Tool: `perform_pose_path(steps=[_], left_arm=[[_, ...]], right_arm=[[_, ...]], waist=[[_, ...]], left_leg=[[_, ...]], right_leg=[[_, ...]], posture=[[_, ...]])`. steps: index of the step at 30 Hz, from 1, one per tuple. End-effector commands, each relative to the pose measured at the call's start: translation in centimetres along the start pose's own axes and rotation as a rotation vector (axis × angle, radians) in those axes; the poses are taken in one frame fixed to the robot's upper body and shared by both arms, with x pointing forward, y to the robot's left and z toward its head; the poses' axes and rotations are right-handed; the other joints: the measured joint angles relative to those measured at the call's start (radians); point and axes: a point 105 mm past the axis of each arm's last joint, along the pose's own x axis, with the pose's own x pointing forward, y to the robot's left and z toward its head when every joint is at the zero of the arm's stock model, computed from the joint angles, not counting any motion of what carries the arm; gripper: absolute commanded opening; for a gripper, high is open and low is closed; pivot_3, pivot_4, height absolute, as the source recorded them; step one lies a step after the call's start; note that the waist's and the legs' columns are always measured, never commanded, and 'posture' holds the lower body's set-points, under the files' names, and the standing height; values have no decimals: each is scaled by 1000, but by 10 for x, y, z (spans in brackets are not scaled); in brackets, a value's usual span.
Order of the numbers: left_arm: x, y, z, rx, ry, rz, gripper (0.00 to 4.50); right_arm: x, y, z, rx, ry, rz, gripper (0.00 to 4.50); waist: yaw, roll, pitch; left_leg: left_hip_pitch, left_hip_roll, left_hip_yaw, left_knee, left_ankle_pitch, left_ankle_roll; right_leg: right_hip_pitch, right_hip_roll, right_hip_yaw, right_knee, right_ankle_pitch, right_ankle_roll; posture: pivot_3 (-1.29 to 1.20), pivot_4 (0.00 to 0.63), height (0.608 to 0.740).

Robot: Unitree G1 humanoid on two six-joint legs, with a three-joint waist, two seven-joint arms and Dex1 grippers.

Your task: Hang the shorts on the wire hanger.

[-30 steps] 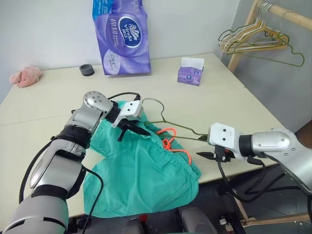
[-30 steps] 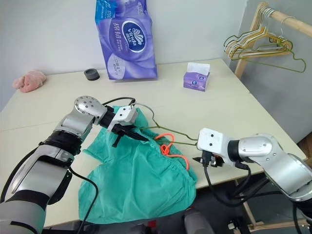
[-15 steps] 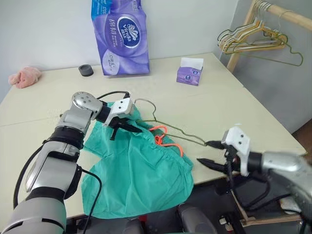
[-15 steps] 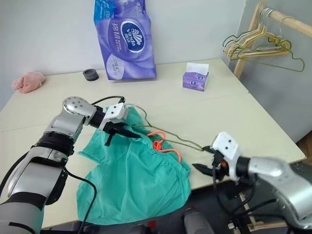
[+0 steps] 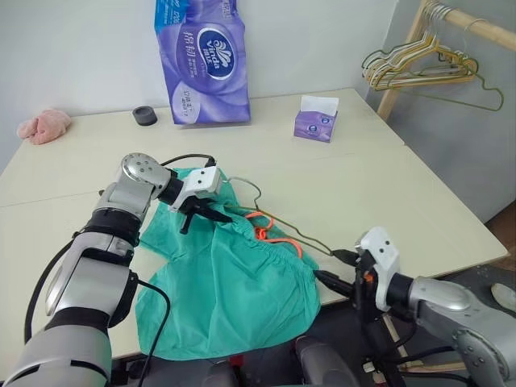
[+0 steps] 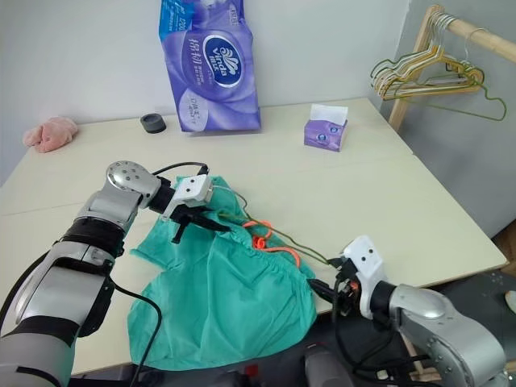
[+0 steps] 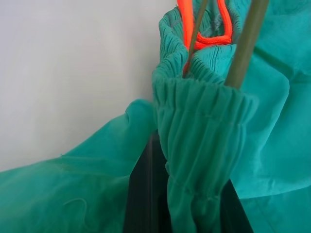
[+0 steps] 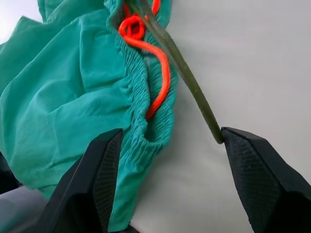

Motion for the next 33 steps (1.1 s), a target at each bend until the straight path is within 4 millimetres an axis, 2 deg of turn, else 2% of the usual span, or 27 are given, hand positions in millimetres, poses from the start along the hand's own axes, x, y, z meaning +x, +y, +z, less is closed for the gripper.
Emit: perform_pose_path(steps=[1,4,6,8,12,17,20,25,33], left_arm=[[-29,17,16,19,-59,137,0],[-28,16,15,15,-55,131,0],[-28,16,14,14,-55,128,0],[-27,16,14,14,-56,128,0],[-27,17,14,2,-64,134,0],[-26,17,14,-2,-66,136,0],[-26,17,13,-4,-66,135,0],[-26,17,13,-4,-65,137,0],[-29,17,11,-4,-62,146,0]], right_arm=[[-27,-19,21,-203,-5,-43,3405],[-35,-42,32,-354,22,-128,3944],[-36,-52,34,-367,23,-171,4475],[-35,-52,33,-318,13,-164,4475],[-23,4,11,-3,19,115,4475],[4,30,3,187,-2,171,4475],[24,32,1,226,-1,145,4475],[44,18,-4,269,15,52,4475],[46,9,-2,346,-17,-10,4475]], waist=[[1,0,1],[-3,-1,1],[-3,-1,1],[-3,-1,1],[-3,-1,1],[-5,-1,1],[-5,-1,1],[-4,-1,1],[-4,-1,1]], left_leg=[[0,0,0,0,0,0],[1,0,0,-1,0,0],[1,0,0,-1,0,0],[0,0,0,-1,0,0],[0,1,-1,-1,0,0],[1,1,0,0,0,0],[1,1,0,0,0,0],[0,1,0,0,0,0],[0,1,-1,0,0,0]], right_leg=[[0,0,0,0,0,0],[0,1,0,-1,0,0],[1,1,0,-1,0,0],[1,1,-1,-1,0,0],[1,0,-1,-1,0,-1],[1,1,0,1,0,-1],[0,1,0,0,0,0],[0,0,0,0,0,0],[0,0,-1,0,0,-1]], posture=[[-213,96,740],[-219,97,740],[-228,96,740],[-228,96,740],[-228,96,740],[-228,97,740],[-225,97,740],[-213,94,740],[-208,91,740]])
